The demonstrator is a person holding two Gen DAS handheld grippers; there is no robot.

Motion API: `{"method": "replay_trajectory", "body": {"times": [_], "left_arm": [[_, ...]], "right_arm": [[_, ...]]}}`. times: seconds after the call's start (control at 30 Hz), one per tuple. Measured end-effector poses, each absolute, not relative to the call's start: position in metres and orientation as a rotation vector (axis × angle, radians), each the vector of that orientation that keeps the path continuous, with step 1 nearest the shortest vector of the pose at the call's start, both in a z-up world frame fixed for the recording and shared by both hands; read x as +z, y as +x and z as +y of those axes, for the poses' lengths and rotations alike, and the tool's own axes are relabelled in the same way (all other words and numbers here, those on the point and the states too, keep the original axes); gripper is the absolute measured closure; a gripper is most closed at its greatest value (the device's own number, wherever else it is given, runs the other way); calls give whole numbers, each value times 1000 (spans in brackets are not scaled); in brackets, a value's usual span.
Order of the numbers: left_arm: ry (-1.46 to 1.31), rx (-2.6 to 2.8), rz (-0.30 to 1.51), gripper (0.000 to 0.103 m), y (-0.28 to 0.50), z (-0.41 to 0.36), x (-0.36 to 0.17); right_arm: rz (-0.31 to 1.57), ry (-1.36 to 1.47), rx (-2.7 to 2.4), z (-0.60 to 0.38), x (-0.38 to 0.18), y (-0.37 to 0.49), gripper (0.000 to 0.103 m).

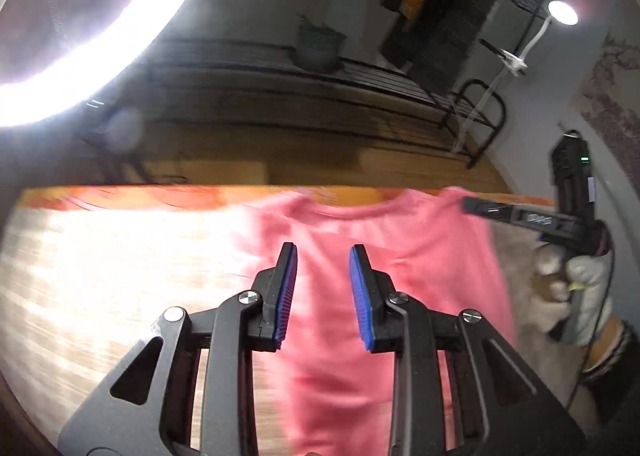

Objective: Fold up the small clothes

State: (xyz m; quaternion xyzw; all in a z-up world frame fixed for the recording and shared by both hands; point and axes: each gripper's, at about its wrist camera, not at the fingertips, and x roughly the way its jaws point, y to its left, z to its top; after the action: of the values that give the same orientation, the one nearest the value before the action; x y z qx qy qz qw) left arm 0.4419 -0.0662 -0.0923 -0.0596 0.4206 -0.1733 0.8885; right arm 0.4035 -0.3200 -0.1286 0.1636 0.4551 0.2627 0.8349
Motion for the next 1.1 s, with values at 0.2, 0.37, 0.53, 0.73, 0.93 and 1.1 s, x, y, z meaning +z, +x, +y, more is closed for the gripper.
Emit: {"method": "replay_trajectory", "body": {"times": [0.2,0.37,0.53,0.73,0.93,1.1], "left_arm": [[-260,-276,961,64,476,-10,-127],[-297,-350,1018,60,490,-21,-152],[-346,-371,992,60,508,-27,-152],[-412,-461,925,103,507,-38,-135],[-427,-468,846,103,495,-22,-105],[-405,-503,818,103,477,-28,-88]], "right_arm": [[978,237,499,-312,-130,408,101],[978,322,556,-316,-141,408,86],[970,383,560,-326,-146,410,62],[979,399,576,-319,-149,419,82],[907,421,650,-325,-128,410,100],[875,397,688,-328,-104,397,100]]}}
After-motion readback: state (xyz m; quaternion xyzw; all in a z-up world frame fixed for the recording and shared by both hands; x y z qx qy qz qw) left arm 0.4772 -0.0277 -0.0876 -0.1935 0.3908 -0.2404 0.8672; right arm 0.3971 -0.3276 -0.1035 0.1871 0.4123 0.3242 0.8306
